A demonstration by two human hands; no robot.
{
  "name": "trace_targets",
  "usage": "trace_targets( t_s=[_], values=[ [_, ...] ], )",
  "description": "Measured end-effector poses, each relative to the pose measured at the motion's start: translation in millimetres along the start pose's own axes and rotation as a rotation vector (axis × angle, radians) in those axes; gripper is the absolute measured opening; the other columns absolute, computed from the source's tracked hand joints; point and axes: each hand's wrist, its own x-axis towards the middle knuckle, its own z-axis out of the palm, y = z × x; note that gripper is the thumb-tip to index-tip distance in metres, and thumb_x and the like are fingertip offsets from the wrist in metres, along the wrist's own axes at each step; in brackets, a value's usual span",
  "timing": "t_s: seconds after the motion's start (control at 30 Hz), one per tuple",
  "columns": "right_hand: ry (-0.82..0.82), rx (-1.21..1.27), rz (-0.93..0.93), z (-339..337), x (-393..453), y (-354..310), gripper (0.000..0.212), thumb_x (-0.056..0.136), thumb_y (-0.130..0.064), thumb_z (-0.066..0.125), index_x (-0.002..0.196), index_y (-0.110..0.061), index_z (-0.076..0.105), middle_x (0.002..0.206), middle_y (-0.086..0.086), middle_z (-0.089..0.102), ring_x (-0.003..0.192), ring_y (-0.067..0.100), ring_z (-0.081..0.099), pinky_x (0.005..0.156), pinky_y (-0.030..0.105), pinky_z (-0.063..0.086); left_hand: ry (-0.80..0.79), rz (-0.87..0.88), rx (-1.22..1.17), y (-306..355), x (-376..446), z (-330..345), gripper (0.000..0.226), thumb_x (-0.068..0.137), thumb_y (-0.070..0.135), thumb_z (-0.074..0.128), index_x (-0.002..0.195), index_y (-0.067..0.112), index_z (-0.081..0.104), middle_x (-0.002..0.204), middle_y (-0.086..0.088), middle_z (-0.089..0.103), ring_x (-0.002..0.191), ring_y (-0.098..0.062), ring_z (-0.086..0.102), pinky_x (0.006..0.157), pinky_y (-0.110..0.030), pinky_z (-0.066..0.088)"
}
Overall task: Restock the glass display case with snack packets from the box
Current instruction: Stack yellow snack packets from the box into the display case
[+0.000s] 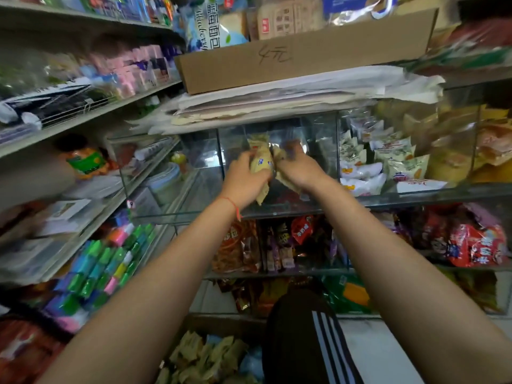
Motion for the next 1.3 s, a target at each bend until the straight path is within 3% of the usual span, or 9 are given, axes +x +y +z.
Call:
trace_targets(
  t_s=[0.17,0.3,0.4,0.57,0.67,0.8,0.93,1.07,1.3],
  values=[
    [-0.108,-0.335,0.073,18.0,37.7,9.6,0.06,0.094,-0.028,0.048,0.148,-0.028,0.021,0.146,0.028,0.031,0.128,0.04,0.044,0.101,0.038,0.044,-0.056,-0.016,0.213,-21.2,34.6,12.4,0.049,0.091,0.025,0.055,0.139,0.024,0.047,0.132,-0.009,0.058,0.118,-0.027,0.056,0.091,-0.025,0.043],
    [-0.151,-0.582,0.054,24.0,61.1,15.8,0.063,0.096,-0.017,0.047,0.152,-0.018,0.017,0.152,0.024,0.027,0.138,0.038,0.031,0.104,0.044,0.041,-0.255,0.024,0.523,-36.3,42.9,25.4,0.04,0.094,0.025,0.044,0.133,0.019,0.053,0.132,-0.012,0.057,0.116,-0.03,0.055,0.088,-0.028,0.043],
    [-0.21,-0.68,0.023,22.7,72.7,19.8,0.057,0.099,-0.016,0.044,0.151,-0.012,0.022,0.153,0.021,0.029,0.139,0.036,0.031,0.105,0.041,0.037,-0.194,0.053,0.622,-37.4,46.4,30.4,0.035,0.094,0.028,0.042,0.118,0.012,0.062,0.123,-0.014,0.061,0.111,-0.03,0.056,0.081,-0.027,0.039],
    [-0.338,-0.766,-0.026,34.5,81.4,25.7,0.065,0.096,-0.016,0.05,0.153,-0.022,0.02,0.149,0.017,0.038,0.128,0.034,0.047,0.099,0.039,0.046,-0.144,0.066,0.844,-37.6,50.7,39.5,0.038,0.092,0.019,0.047,0.126,0.004,0.056,0.134,-0.017,0.046,0.127,-0.032,0.039,0.102,-0.038,0.037],
    [-0.423,-0.846,-0.042,41.4,85.7,26.2,0.067,0.091,-0.001,0.052,0.15,-0.02,0.026,0.142,0.013,0.045,0.118,0.03,0.053,0.091,0.038,0.05,-0.055,0.256,0.962,-32.3,48.8,43.1,0.033,0.084,0.012,0.056,0.117,0.011,0.063,0.13,-0.014,0.051,0.125,-0.033,0.039,0.104,-0.045,0.034],
    [-0.512,-0.978,-0.023,43.0,93.1,28.8,0.061,0.089,-0.004,0.051,0.146,-0.019,0.035,0.14,0.014,0.047,0.117,0.037,0.052,0.092,0.048,0.049,-0.113,0.181,0.777,-40.8,50.3,38.7,0.024,0.089,0.019,0.051,0.103,0.011,0.069,0.112,-0.012,0.06,0.103,-0.029,0.058,0.086,-0.038,0.052],
    [-0.442,-1.021,-0.004,44.7,104.7,31.1,0.067,0.089,-0.012,0.05,0.151,-0.018,0.024,0.149,0.017,0.037,0.131,0.04,0.04,0.1,0.053,0.042,-0.188,0.169,0.691,-39.3,46.2,33.1,0.036,0.094,0.033,0.044,0.105,0.012,0.072,0.109,-0.009,0.063,0.104,-0.026,0.055,0.08,-0.029,0.045],
    [-0.303,-0.974,-0.033,38.0,109.6,28.5,0.046,0.095,-0.021,0.052,0.138,-0.007,0.047,0.137,0.017,0.052,0.121,0.033,0.052,0.098,0.039,0.046,-0.339,0.099,0.641,-36.6,43.9,30.3,0.04,0.096,0.039,0.042,0.118,0.017,0.067,0.124,-0.009,0.061,0.111,-0.026,0.055,0.09,-0.03,0.046],
    [-0.121,-0.898,-0.082,37.7,144.8,17.9,0.04,0.095,-0.022,0.052,0.132,-0.01,0.053,0.134,0.015,0.053,0.125,0.031,0.048,0.109,0.043,0.034,-0.328,0.061,0.612,-39.2,43.5,35.7,0.044,0.095,0.041,0.043,0.131,0.02,0.056,0.136,-0.01,0.049,0.12,-0.028,0.049,0.099,-0.038,0.044]
  ],
)
